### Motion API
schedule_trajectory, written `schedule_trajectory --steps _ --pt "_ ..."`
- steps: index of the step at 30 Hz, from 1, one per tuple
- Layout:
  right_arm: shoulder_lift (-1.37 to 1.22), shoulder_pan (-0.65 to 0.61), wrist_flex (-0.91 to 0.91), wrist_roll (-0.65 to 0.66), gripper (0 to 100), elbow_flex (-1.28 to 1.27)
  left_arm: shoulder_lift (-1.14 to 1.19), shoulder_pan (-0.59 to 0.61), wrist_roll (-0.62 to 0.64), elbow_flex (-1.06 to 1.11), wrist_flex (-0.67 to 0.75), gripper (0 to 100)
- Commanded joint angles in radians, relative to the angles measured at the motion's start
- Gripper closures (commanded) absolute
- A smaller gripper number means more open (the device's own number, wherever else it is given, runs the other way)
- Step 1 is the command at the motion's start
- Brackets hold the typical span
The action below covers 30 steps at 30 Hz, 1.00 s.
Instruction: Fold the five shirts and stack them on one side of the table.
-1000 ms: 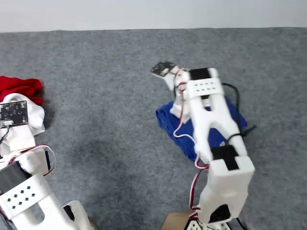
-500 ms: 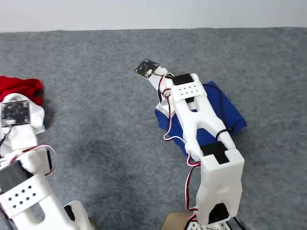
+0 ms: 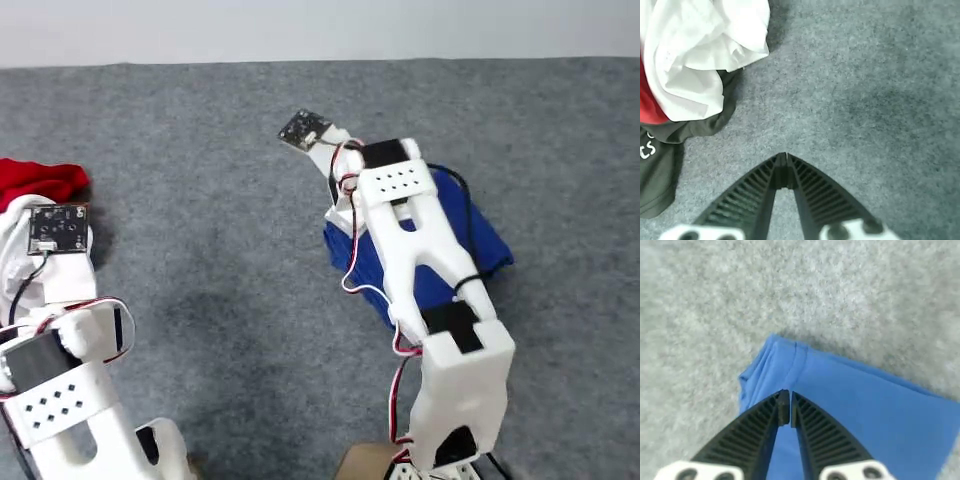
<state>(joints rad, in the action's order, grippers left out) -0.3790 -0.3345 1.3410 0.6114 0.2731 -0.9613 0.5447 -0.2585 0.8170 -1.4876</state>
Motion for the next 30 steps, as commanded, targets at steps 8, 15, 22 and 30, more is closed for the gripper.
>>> schedule_trajectory --steps 8,15,22,30 --pt "0.189 0.127 0.237 -0.141 98.9 0.055 0.002 -0.003 -0.011 -0.007 0.026 99" --pt "0.182 0.386 0.193 -0.201 98.9 0.041 0.002 -0.003 -0.011 -0.007 0.026 99" --pt "0.022 0.585 0.088 -0.201 98.9 0.023 0.003 -0.003 -0.011 -0.005 0.026 99" --pt "-0.216 0.647 0.045 -0.199 98.9 0.029 0.002 -0.003 -0.011 0.036 0.026 99"
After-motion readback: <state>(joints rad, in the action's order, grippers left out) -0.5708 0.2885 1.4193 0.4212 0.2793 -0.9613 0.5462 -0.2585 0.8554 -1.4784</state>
